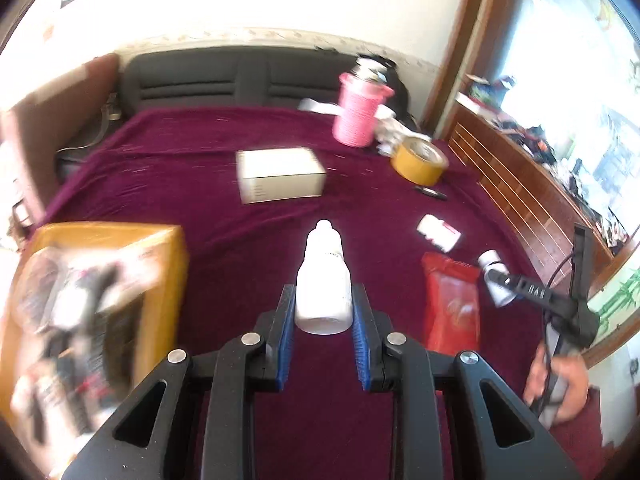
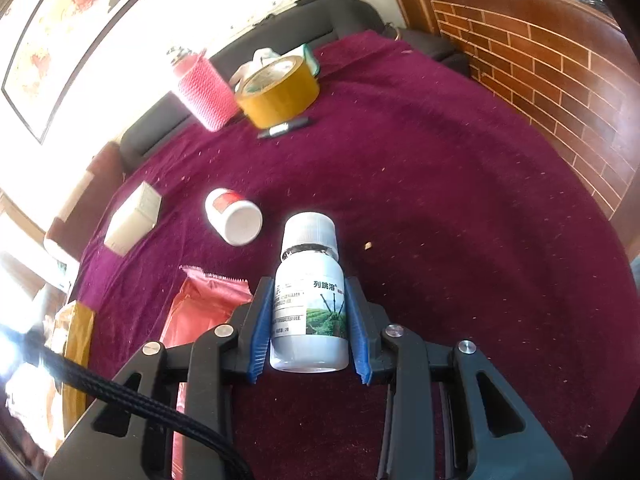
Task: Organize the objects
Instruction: 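Carry both bottles into the tray and open both grippers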
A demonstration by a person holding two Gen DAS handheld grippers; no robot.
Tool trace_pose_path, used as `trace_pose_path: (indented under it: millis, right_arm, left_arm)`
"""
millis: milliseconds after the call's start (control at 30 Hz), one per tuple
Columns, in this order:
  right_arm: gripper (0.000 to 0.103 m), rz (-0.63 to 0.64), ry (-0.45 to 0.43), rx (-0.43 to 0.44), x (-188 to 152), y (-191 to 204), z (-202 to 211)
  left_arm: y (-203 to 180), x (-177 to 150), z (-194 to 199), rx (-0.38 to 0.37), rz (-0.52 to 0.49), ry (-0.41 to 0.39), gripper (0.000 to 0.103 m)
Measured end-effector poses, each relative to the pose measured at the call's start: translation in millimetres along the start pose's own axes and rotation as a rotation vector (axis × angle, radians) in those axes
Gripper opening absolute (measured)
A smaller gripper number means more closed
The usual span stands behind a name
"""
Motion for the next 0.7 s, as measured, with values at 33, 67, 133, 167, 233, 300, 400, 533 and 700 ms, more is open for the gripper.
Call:
trace_pose_path:
  millis: [33, 67, 133, 167, 233, 300, 400, 533, 700]
  right_arm:
    - [0.031, 0.006, -0.009, -0.002, -0.2, 1.6, 2.6]
    - [0.031, 0.012, -0.016, -0.002, -0.7, 3.9, 5.0]
    - [0.031, 0.026, -0.01, -0.012, -7.2, 10.8, 10.0]
    - [0.031, 0.031, -0.001, -0.009, -12.5, 16.1, 13.7]
    - [0.032, 0.035, 0.023, 0.057, -30.6, 37.9, 26.6]
    - [0.032, 0.077, 0.051, 0.119, -51.2, 71.1, 41.5]
    - [0.032, 0.154, 0.081, 0.2, -78.4, 128.0, 63.8]
    - [0.032, 0.237, 0.146, 0.3, -120.6, 202.6, 76.4]
    - [0.032, 0.337, 0.223, 0.359, -179.1, 276.9, 69.9]
  left_arm:
    - [13.8, -6.4, 13.6, 0.017, 0.015, -0.007, 0.022]
    - [30.0, -13.0, 26.7, 0.035, 0.032, -0.012, 0.022]
    - [71.7, -27.5, 55.3, 0.087, 0.085, -0.027, 0.022]
    - [87.8, -33.2, 65.5, 0.107, 0.106, -0.032, 0.022]
    - [124.7, -47.8, 84.5, 0.157, 0.15, -0.038, 0.022]
    - [153.8, -63.4, 95.8, 0.209, 0.173, -0.034, 0.022]
    - [187.9, -88.0, 102.4, 0.278, 0.199, -0.022, 0.022]
    - [216.4, -114.1, 96.3, 0.283, 0.239, 0.009, 0.022]
    - [224.7, -133.5, 85.8, 0.261, 0.236, 0.046, 0.022]
Point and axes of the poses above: each gripper's, at about its wrist camera, not at the fingertips, and z roughly against the way its jaws point, y to its left, x to its top, the point moved 8 cm from there along -z, roughly the way its jaws point, and after that the axes turned 4 degrees about -z, right-handed, at the moved point
